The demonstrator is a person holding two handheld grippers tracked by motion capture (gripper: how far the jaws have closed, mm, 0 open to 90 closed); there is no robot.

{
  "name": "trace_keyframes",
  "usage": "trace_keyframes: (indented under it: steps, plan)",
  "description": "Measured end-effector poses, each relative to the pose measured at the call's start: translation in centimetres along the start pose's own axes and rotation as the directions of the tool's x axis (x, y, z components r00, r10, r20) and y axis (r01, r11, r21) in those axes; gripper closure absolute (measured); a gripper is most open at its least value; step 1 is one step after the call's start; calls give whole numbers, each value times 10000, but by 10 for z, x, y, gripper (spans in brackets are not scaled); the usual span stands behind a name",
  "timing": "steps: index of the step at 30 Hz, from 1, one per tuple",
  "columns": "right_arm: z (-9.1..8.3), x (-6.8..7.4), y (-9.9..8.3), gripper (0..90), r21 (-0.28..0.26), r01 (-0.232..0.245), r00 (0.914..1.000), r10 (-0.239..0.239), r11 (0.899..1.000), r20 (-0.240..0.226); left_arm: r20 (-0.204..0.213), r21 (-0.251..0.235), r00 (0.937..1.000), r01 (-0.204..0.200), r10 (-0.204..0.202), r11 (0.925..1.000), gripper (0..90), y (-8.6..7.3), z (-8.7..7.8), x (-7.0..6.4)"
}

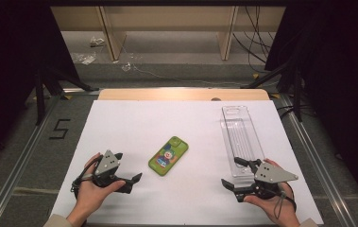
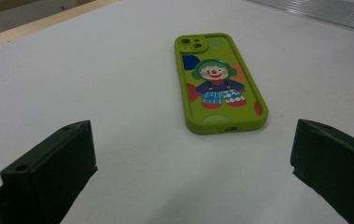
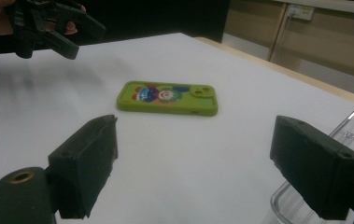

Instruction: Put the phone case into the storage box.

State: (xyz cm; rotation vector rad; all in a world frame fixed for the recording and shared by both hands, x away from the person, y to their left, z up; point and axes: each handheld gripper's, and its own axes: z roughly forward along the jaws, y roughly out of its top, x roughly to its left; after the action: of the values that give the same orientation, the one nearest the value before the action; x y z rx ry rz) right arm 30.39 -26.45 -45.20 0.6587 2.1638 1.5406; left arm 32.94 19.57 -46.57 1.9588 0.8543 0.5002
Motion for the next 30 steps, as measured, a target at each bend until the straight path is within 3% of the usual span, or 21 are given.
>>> trace_keyframes:
  steps: [5, 10, 12, 17, 20, 25, 30]
  plan:
    - [0, 0, 0, 160, -31, -46, 10000, 46, 10000, 42, 64, 5, 10000, -8, 8, 10000, 2, 0, 0, -1]
    - [1, 0, 0, 160, -65, -48, 10000, 48, 10000, 68, -19, -126, 9999, -105, 104, 9999, 92, 3, -1, -1]
    - [1, -1, 0, 162, -82, -54, 10000, 55, 10000, 72, -73, -74, 10000, -15, 14, 10000, 247, 5, -2, -2]
    - [0, 0, 0, 165, -125, -43, 9999, 44, 9999, 141, 430, 707, 9991, 4, -35, 9975, 714, 15, 4, -7]
    - [-1, 1, 0, 165, -120, -33, 9998, 35, 9999, 180, 728, 964, 9973, -36, -34, 9953, 883, 21, 12, -13]
    - [0, 1, 0, 167, -98, -48, 9998, 50, 9999, 210, 1469, 1364, 9887, -485, 282, 9895, 898, 29, 30, -31]
    - [-1, 1, 0, 168, -100, -48, 9997, 50, 9999, 240, 1844, 1610, 9819, -725, 422, 9843, 899, 38, 49, -45]
